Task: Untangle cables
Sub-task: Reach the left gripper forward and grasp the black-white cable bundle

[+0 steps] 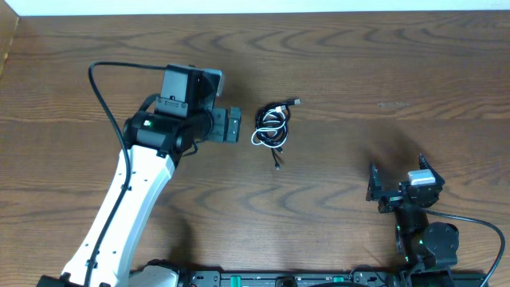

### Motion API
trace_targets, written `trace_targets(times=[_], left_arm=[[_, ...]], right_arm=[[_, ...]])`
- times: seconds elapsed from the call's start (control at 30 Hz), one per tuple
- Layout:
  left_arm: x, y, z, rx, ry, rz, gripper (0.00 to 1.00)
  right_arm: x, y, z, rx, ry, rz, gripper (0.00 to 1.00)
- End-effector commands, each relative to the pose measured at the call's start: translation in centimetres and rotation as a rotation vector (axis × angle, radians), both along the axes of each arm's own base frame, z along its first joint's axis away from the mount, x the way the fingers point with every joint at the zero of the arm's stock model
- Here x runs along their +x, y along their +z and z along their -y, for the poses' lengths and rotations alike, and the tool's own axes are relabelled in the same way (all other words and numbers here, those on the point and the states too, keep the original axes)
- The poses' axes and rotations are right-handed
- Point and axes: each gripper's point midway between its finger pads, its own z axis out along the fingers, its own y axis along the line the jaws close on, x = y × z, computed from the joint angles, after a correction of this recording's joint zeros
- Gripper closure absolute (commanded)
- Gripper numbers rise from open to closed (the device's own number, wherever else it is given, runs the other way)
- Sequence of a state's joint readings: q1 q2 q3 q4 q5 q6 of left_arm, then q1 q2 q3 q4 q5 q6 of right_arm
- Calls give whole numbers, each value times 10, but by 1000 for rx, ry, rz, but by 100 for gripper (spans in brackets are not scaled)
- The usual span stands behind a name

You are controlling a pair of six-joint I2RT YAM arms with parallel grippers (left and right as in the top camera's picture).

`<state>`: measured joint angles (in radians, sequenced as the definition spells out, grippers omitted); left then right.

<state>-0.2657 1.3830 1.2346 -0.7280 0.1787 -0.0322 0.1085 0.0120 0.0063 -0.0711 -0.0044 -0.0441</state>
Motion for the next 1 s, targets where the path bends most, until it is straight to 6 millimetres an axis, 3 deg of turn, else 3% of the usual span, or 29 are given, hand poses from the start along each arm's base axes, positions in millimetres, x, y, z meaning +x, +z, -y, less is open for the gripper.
trace_targets(times=[0.0,0.17,0.3,0.37,0.4,0.63,0.87,0.97], left_arm=[[19,15,5,-45,36,75,2],[49,15,13,-128,116,119,2],[66,-15,20,-171,186,53,2],[69,-40,38,-196,148,-11,2],[70,-50,45,-204,129,-35,0],[63,-118,71,-156,82,-181,17],[44,-164,79,-120,107,-322,24],[30,-176,87,-110,82,-378,34]], right_arm=[[0,0,1,5,-3,-1,1],[0,0,1,5,-3,-1,1],[0,0,1,5,-3,-1,1],[0,0,1,5,-3,-1,1],[0,0,1,5,-3,-1,1],[0,0,1,5,-3,-1,1],[0,0,1,5,-3,-1,1],[0,0,1,5,-3,-1,1]])
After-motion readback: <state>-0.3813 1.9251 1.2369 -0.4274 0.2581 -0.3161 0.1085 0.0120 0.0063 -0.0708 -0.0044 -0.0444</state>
